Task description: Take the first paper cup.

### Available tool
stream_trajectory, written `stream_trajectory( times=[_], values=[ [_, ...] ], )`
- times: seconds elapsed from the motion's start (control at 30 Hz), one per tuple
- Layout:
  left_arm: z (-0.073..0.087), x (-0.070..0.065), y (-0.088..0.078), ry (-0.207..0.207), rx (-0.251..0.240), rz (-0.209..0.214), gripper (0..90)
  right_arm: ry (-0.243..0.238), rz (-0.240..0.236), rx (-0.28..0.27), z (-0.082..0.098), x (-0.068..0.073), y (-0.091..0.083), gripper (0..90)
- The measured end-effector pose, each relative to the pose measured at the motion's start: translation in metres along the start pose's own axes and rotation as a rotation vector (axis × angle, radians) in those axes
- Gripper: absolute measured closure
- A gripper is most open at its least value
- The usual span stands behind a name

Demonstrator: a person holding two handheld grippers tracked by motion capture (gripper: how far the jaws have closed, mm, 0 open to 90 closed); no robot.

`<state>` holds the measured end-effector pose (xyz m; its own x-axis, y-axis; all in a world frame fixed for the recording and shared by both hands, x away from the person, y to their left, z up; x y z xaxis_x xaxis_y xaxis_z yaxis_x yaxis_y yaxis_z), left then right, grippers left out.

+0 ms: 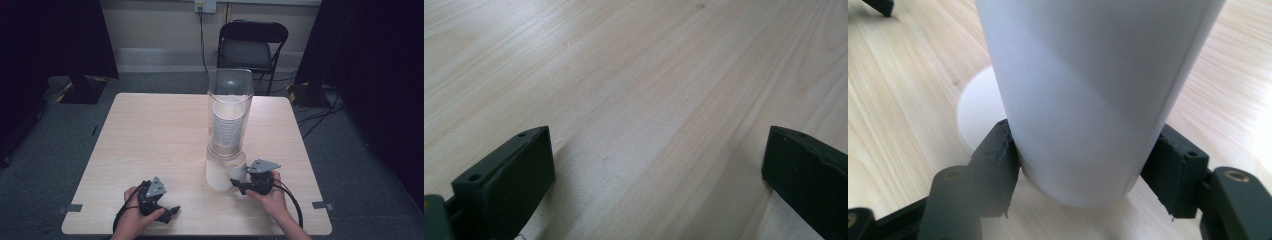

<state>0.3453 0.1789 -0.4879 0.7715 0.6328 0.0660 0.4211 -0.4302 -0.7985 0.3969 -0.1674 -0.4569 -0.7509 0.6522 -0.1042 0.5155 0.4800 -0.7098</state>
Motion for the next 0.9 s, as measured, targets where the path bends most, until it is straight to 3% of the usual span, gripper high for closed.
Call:
stream_trajectory(
  times=[0.13, 0.43, 0.9],
  values=[
    [0.000, 0.000, 0.000, 0.001, 0.000, 0.000, 0.0, 0.022, 0.012, 0.017, 0.011, -0.006, -0.002, 36.1],
    [0.000, 0.000, 0.000, 0.001, 0.000, 0.001, 0.0, 0.107, 0.061, 0.000, 0.018, -0.029, -0.008, 35.8],
    [0.000, 0.000, 0.000, 0.000, 0.000, 0.001, 0.0, 0.168, 0.120, 0.014, 0.023, -0.049, -0.004, 35.5]
  ],
)
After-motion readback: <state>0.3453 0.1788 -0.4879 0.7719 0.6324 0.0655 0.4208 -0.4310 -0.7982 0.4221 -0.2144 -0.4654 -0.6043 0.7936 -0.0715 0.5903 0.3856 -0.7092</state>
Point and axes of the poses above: each handheld gripper's, and its own axes: y roughly forward along the jaws, z roughly out of its underside, x roughly to its left, the point moved 2 cm from there along y, roughly forward along the jaws, and after that the axes turned 13 degrees about x, right-handed, at the moved point
